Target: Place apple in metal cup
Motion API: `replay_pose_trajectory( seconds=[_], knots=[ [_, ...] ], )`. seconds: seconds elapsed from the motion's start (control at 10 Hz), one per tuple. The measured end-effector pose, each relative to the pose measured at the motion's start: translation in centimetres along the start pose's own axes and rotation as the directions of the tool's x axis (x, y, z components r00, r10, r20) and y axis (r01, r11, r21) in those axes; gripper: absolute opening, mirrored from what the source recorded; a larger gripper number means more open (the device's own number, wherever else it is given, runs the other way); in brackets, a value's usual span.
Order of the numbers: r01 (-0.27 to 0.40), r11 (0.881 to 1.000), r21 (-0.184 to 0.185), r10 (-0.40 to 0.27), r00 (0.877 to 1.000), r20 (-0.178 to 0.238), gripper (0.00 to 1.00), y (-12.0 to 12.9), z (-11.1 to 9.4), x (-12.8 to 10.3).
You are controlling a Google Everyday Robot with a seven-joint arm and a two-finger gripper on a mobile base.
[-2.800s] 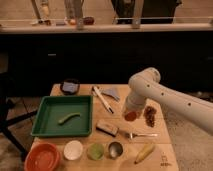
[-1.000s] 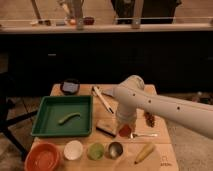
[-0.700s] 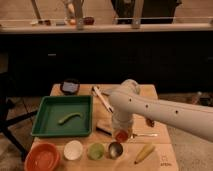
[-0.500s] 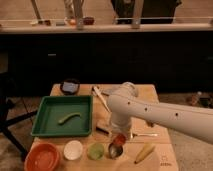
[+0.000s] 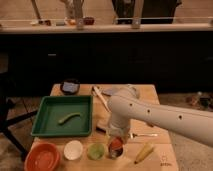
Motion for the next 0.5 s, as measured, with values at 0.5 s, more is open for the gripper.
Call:
replay_pose_trajectory(
  seconds=[0.5],
  knots=[
    [-0.017, 0.999, 0.038, 0.016, 0.999, 0.033, 0.0, 0.36, 0.7, -0.76]
  ],
)
